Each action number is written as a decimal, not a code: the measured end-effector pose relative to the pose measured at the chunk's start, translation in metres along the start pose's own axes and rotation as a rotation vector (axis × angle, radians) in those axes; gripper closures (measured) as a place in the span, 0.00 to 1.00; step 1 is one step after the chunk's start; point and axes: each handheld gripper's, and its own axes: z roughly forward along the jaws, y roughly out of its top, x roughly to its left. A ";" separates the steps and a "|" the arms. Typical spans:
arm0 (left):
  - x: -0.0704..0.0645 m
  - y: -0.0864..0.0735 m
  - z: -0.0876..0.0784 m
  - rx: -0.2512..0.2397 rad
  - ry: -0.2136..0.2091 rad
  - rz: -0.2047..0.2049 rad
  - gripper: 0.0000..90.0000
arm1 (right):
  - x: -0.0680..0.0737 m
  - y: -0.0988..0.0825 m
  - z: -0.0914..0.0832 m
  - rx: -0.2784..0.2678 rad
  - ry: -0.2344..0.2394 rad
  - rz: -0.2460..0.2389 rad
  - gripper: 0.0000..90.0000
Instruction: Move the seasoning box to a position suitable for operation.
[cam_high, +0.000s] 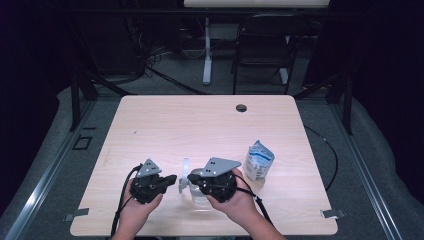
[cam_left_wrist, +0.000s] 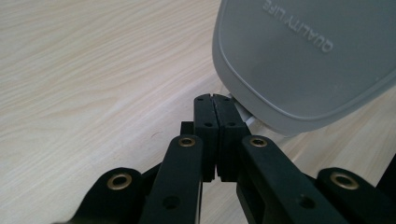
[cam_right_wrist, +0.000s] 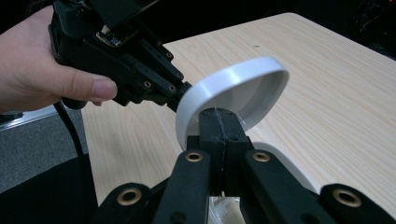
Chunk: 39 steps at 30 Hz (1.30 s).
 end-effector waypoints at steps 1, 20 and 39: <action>0.001 0.000 -0.001 -0.002 0.002 -0.005 0.99 | 0.001 0.000 0.001 0.000 0.003 0.001 1.00; 0.015 -0.005 -0.012 -0.065 0.063 -0.068 0.75 | -0.008 -0.013 -0.019 0.014 -0.072 0.021 0.86; 0.022 -0.010 -0.018 -0.090 0.090 -0.074 0.65 | -0.017 -0.023 -0.051 -0.009 -0.150 0.036 0.70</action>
